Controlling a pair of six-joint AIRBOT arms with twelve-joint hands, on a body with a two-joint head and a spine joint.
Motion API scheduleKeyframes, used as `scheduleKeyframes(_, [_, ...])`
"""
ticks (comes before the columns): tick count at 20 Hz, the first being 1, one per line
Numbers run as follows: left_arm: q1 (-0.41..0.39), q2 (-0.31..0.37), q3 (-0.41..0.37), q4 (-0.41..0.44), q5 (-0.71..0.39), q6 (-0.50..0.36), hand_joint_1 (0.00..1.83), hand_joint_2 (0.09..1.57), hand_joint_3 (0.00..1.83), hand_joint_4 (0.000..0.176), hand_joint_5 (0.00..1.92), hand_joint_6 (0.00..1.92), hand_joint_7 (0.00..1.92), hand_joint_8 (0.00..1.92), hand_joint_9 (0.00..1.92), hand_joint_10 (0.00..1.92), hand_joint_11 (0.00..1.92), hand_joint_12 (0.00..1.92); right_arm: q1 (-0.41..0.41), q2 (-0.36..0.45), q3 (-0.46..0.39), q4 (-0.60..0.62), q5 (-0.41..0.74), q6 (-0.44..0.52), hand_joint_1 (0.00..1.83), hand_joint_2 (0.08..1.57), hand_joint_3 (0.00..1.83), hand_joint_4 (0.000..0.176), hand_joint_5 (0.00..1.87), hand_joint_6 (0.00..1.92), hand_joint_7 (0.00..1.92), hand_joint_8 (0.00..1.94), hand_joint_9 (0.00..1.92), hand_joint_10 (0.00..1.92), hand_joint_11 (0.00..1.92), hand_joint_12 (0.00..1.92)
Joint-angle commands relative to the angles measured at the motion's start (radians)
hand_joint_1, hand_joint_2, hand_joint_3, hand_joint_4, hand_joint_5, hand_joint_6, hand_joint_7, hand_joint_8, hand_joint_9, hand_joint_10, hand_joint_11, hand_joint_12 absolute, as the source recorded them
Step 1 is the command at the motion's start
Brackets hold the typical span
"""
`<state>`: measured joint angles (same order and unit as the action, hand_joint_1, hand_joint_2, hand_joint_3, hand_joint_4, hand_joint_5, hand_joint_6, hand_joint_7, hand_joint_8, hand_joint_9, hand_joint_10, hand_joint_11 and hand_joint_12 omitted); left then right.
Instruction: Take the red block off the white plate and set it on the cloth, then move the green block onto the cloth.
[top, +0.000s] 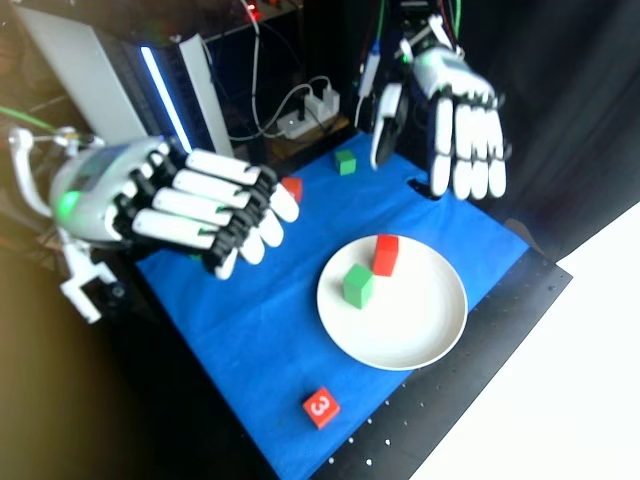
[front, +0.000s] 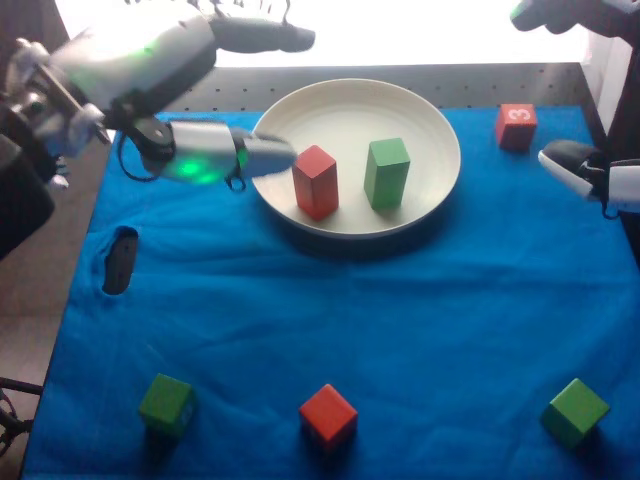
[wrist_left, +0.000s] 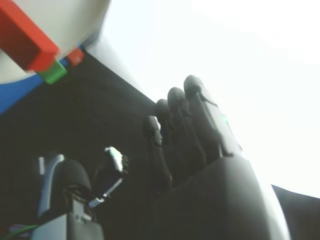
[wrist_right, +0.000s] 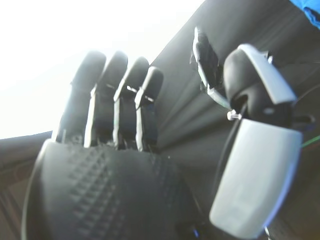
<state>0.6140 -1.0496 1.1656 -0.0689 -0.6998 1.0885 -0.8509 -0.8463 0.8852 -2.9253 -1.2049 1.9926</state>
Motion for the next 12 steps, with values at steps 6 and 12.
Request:
scheduleKeyframes(6, [-0.033,-0.041,0.014,-0.024,-0.015,0.132,0.88,0.94,0.00,0.000,0.48,0.04,0.49,0.02,0.45,0.03,0.00,1.32,0.013,-0.017,-0.004,-0.029,-0.120,-0.001,1.22,0.67,0.42,0.000,0.45,0.78,0.50,1.03,0.41,1.30,0.20,1.86])
scheduleKeyframes(12, [-0.039,-0.112,0.078,-0.027,0.059,0.133,0.96,0.91,0.00,0.031,0.46,0.02,0.41,0.00,0.41,0.02,0.00,1.34,0.013,-0.027,-0.024,-0.049,-0.120,-0.001,1.26,0.54,0.55,0.000,0.48,0.93,0.59,0.95,0.48,1.26,0.28,1.77])
